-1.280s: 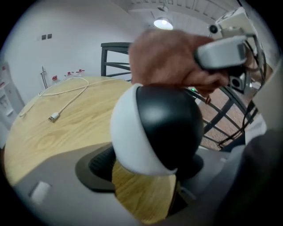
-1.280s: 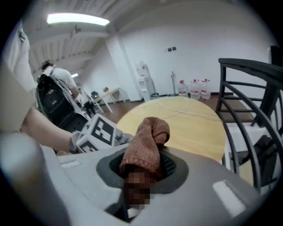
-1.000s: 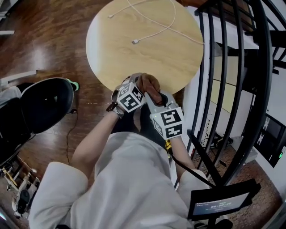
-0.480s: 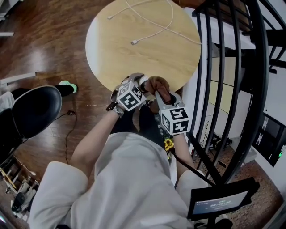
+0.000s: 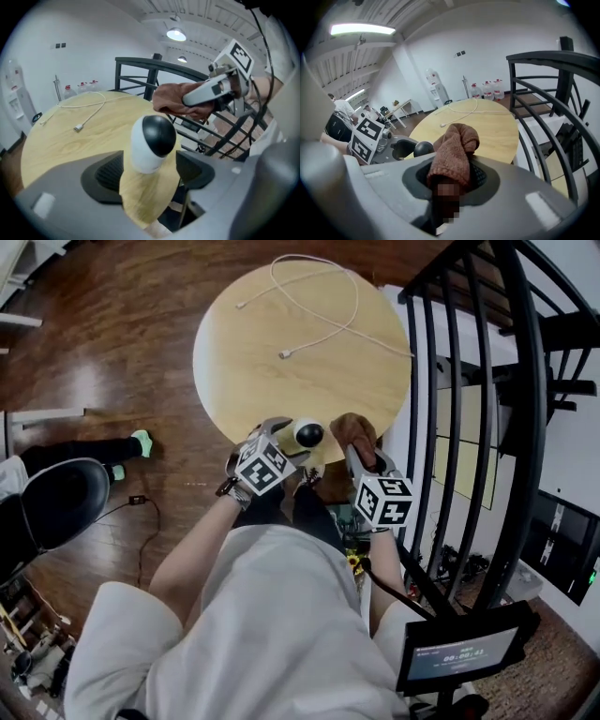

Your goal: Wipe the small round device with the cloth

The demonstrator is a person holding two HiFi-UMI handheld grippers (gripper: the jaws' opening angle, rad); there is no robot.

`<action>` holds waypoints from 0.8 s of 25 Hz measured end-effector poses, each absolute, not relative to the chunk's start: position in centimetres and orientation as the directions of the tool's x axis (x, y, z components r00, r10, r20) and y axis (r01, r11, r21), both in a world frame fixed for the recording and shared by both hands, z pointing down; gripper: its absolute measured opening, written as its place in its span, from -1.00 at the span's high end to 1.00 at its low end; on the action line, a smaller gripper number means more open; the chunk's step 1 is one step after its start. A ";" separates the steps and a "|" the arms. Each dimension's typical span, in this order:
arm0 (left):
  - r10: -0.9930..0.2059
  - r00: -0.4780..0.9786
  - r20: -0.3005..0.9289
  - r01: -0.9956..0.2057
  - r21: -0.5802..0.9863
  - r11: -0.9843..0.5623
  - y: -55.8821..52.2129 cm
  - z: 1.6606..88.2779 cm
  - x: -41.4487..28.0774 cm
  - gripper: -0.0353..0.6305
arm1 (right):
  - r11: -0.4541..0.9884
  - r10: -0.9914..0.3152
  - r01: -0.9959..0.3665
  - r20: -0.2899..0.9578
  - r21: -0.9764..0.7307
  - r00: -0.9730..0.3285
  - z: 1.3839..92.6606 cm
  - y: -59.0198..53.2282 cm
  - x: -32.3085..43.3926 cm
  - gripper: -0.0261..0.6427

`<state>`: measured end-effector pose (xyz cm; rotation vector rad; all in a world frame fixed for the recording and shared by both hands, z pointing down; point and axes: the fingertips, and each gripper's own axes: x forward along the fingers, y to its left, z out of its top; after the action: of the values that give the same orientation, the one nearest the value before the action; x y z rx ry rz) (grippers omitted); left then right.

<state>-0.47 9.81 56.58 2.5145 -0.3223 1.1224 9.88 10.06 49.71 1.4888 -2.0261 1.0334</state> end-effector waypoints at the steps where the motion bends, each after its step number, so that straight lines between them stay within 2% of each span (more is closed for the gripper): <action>1: -0.076 0.664 0.744 -0.359 0.228 -0.905 9.7 55.6 -0.7 -0.11 | 0.160 -0.646 -0.938 0.686 -0.306 -0.334 48.8 9.8 10.3 0.66; 9: -0.393 0.742 0.543 -0.481 0.022 -0.876 2.3 43.1 -0.2 0.26 | 0.233 -0.822 -0.959 0.494 -0.161 -0.283 39.4 4.4 14.4 0.66; 15: -0.488 0.771 0.410 -0.513 -0.054 -0.857 -0.5 36.1 -0.3 0.55 | 0.279 -0.884 -0.957 0.369 -0.076 -0.286 33.8 2.8 14.0 0.66; 20: -0.541 0.780 0.316 -0.542 -0.092 -0.835 -2.3 31.3 0.1 0.67 | 0.321 -0.909 -0.946 0.268 -0.042 -0.320 29.3 1.6 13.6 0.66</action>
<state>0.08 -2.26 31.25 2.9600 -0.9003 0.5236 13.63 1.60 29.26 1.7008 -2.3881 0.2838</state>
